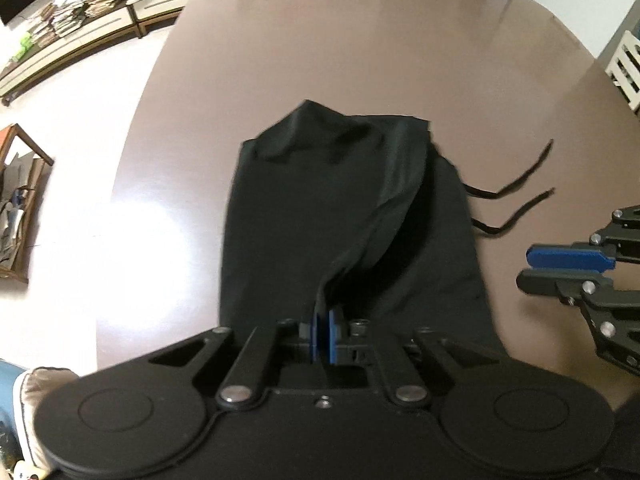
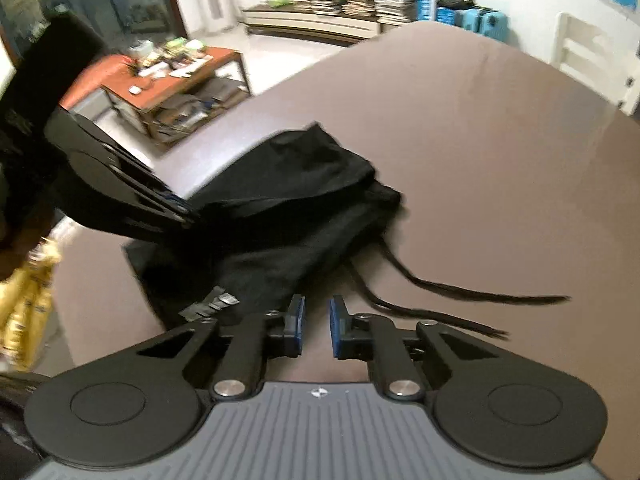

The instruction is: Fold clothes

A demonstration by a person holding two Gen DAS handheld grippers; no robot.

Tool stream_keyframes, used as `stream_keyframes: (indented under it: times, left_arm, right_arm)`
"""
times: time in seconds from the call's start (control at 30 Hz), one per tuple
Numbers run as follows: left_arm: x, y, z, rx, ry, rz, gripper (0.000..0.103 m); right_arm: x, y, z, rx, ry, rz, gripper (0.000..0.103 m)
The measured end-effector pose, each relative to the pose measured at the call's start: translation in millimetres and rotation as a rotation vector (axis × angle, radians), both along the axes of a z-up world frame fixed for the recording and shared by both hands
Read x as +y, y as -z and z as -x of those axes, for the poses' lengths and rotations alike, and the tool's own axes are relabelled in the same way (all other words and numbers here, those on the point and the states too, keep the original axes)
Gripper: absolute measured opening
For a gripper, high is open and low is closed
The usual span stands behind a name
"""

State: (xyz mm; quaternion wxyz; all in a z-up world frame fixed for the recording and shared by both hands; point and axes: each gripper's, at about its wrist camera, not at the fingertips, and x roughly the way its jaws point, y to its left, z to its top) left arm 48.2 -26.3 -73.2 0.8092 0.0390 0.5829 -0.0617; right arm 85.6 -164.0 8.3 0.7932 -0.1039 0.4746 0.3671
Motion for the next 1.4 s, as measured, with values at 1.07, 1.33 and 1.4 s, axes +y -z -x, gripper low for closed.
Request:
stream_keyframes:
  times: [1.07,1.33,1.4]
  left_arm:
    - [-2,-133,-9,-0.386,0.104,0.304,0.006]
    - [-45,-137,-17,-0.389,0.156,0.313,0.007]
    - [-49,-127,-7,-0.352,0.124,0.289,0.007]
  right_arm:
    - [-61,-132,31,-0.505,0.287,-0.078,0.001]
    - [-86,-94,13,-0.350,0.225,-0.069,0.013]
    - [-82,-65,11,-0.263,0.174,-0.044,0.026]
